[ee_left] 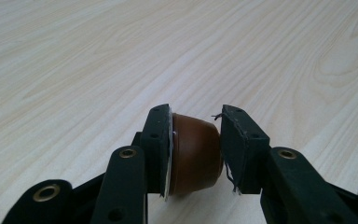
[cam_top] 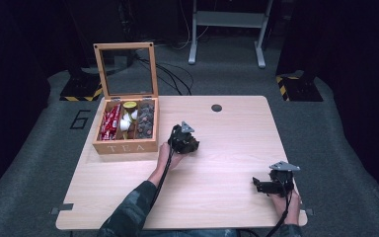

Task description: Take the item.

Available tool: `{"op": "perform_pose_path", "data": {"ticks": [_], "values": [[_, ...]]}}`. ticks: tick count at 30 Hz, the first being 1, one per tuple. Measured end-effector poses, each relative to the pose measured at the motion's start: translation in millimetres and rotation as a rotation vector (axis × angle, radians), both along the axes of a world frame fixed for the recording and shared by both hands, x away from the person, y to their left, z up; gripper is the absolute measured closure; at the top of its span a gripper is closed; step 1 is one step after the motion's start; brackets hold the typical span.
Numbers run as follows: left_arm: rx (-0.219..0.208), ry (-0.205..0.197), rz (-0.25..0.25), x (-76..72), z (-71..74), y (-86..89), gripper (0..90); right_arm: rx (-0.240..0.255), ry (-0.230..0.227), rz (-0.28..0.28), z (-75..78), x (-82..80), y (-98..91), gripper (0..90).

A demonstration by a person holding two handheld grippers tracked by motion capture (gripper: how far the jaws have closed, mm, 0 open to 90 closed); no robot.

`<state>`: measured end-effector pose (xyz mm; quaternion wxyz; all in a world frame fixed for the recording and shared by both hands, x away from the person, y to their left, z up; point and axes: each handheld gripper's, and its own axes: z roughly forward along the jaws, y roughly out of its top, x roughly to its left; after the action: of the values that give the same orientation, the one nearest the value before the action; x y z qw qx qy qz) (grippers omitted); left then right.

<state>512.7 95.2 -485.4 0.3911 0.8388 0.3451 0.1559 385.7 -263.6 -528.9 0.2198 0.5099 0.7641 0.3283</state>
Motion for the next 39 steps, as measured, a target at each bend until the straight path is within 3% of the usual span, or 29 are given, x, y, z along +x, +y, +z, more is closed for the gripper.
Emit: {"op": "perform_pose_path", "data": {"ticks": [5,11,15,20,29,39], "values": [[-0.029,0.010,-0.030,-2.0,0.8,-3.0,58.0,-0.001,0.000,0.001,0.0,-0.1,-0.1,4.9],[-0.046,0.032,-0.047,-7.9,7.0,-3.0,40.2,-0.002,0.001,0.000,0.0,-0.2,0.1,4.9],[-0.073,0.035,-0.044,-14.1,14.8,5.5,26.9,-0.001,0.001,0.000,0.1,-0.2,0.0,4.9],[-0.093,0.019,-0.036,-24.7,27.6,23.4,18.2,-0.002,0.001,-0.001,0.0,-0.2,0.1,4.9],[-0.071,-0.017,-0.034,-46.8,44.9,57.8,14.1,-0.002,0.002,-0.002,0.1,-0.2,0.1,4.8],[-0.063,-0.075,0.003,-78.4,59.5,100.7,11.7,-0.003,0.002,-0.004,0.1,-0.3,0.3,4.8]]}}
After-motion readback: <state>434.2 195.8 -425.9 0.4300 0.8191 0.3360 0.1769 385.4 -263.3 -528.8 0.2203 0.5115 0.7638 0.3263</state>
